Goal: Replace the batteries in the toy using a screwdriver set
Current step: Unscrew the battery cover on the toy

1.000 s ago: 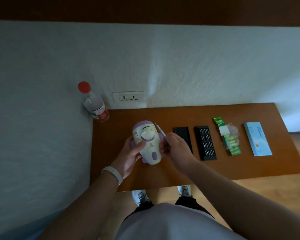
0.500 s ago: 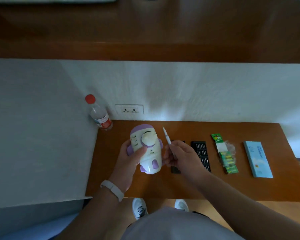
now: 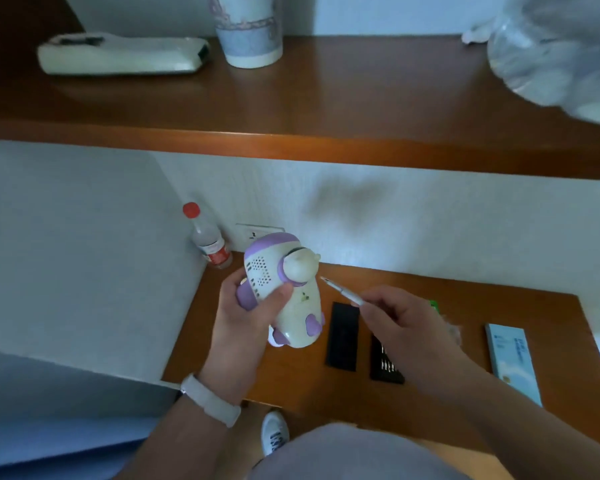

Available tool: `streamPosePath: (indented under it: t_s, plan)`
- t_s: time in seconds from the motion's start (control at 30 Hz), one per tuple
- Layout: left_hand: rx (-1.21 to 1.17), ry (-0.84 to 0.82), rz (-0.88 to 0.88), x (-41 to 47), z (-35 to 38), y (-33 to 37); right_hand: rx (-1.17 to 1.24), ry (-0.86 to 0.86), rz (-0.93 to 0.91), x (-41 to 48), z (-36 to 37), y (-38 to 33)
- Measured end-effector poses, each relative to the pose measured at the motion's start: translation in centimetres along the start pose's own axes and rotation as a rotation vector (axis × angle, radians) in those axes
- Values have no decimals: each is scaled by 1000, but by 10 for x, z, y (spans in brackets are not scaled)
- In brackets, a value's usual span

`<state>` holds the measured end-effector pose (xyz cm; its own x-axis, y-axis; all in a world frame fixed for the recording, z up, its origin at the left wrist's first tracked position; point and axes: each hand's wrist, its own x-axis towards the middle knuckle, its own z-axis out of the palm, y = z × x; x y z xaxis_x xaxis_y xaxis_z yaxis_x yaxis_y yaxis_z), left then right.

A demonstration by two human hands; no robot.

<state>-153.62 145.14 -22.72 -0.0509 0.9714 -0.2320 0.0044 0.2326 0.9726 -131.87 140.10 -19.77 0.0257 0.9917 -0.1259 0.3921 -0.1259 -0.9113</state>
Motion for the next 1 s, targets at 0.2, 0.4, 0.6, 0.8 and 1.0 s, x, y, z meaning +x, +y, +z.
streamPosePath:
  t_s: [0.2, 0.4, 0.6, 0.8, 1.0]
  plan:
    - [-65, 95, 80, -35, 23, 16, -173, -68, -183, -19, -28, -14]
    - [-129, 196, 107, -63, 41, 19, -257, -77, -379, -37, -46, -20]
    - [-120, 229, 107, -78, 48, 16, -284, -107, -413, -43, -54, -20]
    - [-74, 240, 142, -81, 53, 15, -328, -87, -422, -45, -61, -18]
    - [37, 232, 242, -84, 61, 18, -417, -55, -394, -45, -71, -21]
